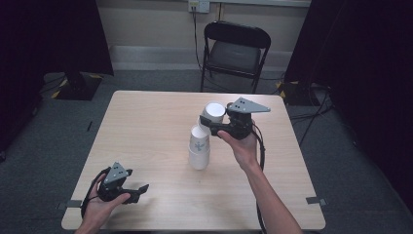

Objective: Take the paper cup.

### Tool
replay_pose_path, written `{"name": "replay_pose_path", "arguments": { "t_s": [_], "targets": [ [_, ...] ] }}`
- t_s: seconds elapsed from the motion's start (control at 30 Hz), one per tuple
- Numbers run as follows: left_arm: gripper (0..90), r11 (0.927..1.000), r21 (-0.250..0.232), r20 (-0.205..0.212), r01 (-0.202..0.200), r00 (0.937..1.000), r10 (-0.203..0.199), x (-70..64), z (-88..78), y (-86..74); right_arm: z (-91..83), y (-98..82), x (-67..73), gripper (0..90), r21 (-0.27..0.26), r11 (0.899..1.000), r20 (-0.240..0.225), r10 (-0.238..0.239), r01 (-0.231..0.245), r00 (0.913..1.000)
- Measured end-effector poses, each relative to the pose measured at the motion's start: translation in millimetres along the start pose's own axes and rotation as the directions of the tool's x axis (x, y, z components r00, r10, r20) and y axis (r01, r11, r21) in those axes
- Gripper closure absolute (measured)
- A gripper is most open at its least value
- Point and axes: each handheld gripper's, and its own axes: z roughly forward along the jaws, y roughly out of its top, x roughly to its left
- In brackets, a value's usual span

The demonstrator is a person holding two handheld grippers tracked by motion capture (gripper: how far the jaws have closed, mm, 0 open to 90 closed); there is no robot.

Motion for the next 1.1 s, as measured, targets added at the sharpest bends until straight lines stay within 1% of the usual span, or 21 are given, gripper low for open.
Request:
{"name": "replay_pose_path", "arguments": {
  "t_s": [0.03,0.1,0.17,0.2,0.27,0.37,0.47,0.57,0.6,0.63,0.77,0.83,0.87,0.93,1.0,1.03,1.07,1.1],
  "targets": [
    [16.2,1.0,-0.003,0.001,0.005,1.0,-0.005,-2.0,-0.3,0.2,-3.2,0.0,-1.5,33.9,0.001,1.0,0.006,0.001,-0.001,1.0],
    [16.5,0.9999,-0.01,0.007,0.003,1.0,-0.003,-3.2,-0.7,0.7,-7.1,-0.3,-3.0,33.9,-0.001,1.0,0.011,0.006,-0.006,0.9999],
    [16.5,0.9999,-0.012,0.013,0.009,0.9999,-0.008,-3.6,-0.8,0.8,-12.4,-0.9,-5.1,34.0,-0.01,1.0,0.01,0.013,-0.013,0.9999],
    [16.5,0.9998,-0.016,0.013,0.012,0.9998,-0.011,-3.8,-0.9,0.9,-12.4,-0.9,-5.1,34.0,-0.01,1.0,0.01,0.013,-0.013,0.9999],
    [16.9,0.9993,-0.026,0.025,0.029,0.9993,-0.028,-3.6,-0.8,0.9,-18.3,-2.7,-7.3,34.0,-0.005,1.0,0.019,0.014,-0.014,0.9997],
    [17.7,0.9974,-0.031,0.048,0.065,0.9968,-0.064,-4.2,-0.3,1.0,-21.8,-4.3,-8.3,34.1,-0.002,1.0,0.022,0.016,-0.016,0.9996],
    [17.6,0.9971,-0.03,0.057,0.07,0.9961,-0.068,-5.9,1.4,1.5,-27.7,-9.5,-10.1,34.1,0.001,1.0,0.027,0.025,-0.025,0.9993],
    [17.1,0.9981,-0.021,0.056,0.058,0.9968,-0.057,-7.5,3.3,2.4,-29.7,-12.8,-11.0,34.1,0.005,0.999,0.026,0.033,-0.033,0.9991],
    [17.1,0.998,-0.022,0.062,0.059,0.9964,-0.057,-7.8,3.7,2.6,-30.7,-14.8,-11.2,34.2,0.002,0.999,0.029,0.041,-0.041,0.9987],
    [17.1,0.9971,-0.025,0.072,0.072,0.9949,-0.071,-10.3,4.9,2.9,-32.3,-17.9,-10.9,34.2,0.0,0.999,0.027,0.047,-0.047,0.9985],
    [17.8,0.9974,-0.027,0.079,0.067,0.9947,-0.065,-14.2,7.2,5.3,-36.9,-25.2,-9.3,34.3,0.016,0.998,0.024,0.057,-0.057,0.9981],
    [18.2,0.9972,-0.044,0.075,0.061,0.9955,-0.058,-19.2,9.9,9.4,-39.8,-28.0,-9.2,34.3,0.021,0.998,0.025,0.062,-0.062,0.9978],
    [18.5,0.9972,-0.044,0.075,0.061,0.9955,-0.058,-19.2,9.9,9.4,-41.1,-29.3,-9.3,34.3,0.02,0.998,0.023,0.066,-0.067,0.9976],
    [19.1,0.9978,-0.046,0.077,0.048,0.996,-0.045,-23.2,11.9,12.6,-42.6,-30.6,-9.4,34.3,0.023,0.997,0.021,0.07,-0.071,0.9973],
    [20.0,0.9985,-0.042,0.082,0.035,0.9961,-0.031,-27.0,14.0,17.7,-46.1,-35.4,-9.3,34.3,0.024,0.997,0.011,0.077,-0.077,0.997],
    [20.9,0.9985,-0.047,0.084,0.029,0.9962,-0.025,-28.9,14.7,21.2,-47.2,-37.3,-9.1,34.3,0.024,0.996,0.005,0.082,-0.082,0.9966],
    [21.8,0.998,-0.062,0.091,0.008,0.9959,-0.002,-33.7,15.7,27.7,-48.2,-39.4,-8.9,34.3,0.025,0.996,-0.003,0.085,-0.085,0.9963],
    [21.8,0.998,-0.062,0.091,0.008,0.9959,-0.002,-33.7,15.7,27.7,-48.2,-39.4,-8.9,34.3,0.025,0.996,-0.003,0.085,-0.085,0.9963]
  ]
}}
